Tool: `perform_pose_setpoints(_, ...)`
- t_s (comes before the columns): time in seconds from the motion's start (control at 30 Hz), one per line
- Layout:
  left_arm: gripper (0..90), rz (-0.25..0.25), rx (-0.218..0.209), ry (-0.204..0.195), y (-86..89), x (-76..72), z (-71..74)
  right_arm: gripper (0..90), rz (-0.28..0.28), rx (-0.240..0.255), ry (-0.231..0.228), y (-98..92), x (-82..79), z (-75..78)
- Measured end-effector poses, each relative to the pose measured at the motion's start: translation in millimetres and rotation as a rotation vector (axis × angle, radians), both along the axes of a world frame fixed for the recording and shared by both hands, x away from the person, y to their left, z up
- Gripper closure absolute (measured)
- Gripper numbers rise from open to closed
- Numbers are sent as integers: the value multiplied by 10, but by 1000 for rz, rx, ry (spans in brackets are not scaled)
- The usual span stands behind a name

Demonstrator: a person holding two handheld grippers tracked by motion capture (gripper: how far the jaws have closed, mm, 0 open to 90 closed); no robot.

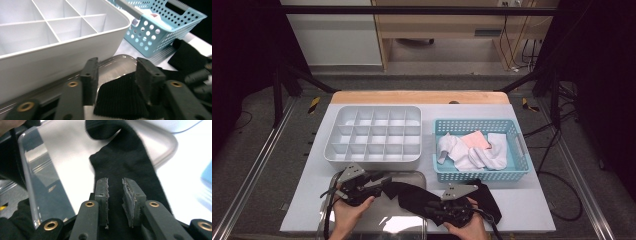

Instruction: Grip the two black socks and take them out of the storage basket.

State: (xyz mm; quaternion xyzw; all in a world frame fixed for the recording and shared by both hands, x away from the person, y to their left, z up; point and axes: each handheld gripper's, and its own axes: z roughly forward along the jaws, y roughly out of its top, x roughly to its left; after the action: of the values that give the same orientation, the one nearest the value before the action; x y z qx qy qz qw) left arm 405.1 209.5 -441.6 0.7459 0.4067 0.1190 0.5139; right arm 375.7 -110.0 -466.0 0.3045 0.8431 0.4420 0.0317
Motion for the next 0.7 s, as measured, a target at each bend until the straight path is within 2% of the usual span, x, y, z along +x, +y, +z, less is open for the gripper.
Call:
perform_pose_setpoints(0.03,480,-3,-2,-8,29,-37,-5,742,-12,2,-4,-25,3,10)
perform_pose_setpoints(0.1,441,-5,24,-33,78,-154,-27,741,-33,11,-17,-52,-2,21)
perform_pose_setpoints(0.17,407,-21,37,-35,90,-246,-71,736,-41,7,-24,-65,-5,24)
perform_pose_setpoints(0.23,392,-35,70,-42,72,-324,-134,726,-45,5,-31,-67,-7,22)
perform_pose_setpoints(0.33,386,-44,109,-23,-24,-369,-227,713,-51,4,-36,-73,-2,12)
perform_pose_setpoints(0.47,391,-36,173,-34,-187,-362,-281,690,-69,5,-42,-66,-17,7)
perform_pose_setpoints(0.57,475,-4,208,-61,-270,-332,-282,650,-72,18,-58,-4,-24,21)
perform_pose_setpoints(0.63,646,17,219,-70,-297,-294,-262,629,-68,17,-74,78,-18,15)
perform_pose_setpoints(0.7,760,19,213,-67,-298,-263,-241,610,-56,12,-72,187,-12,-11)
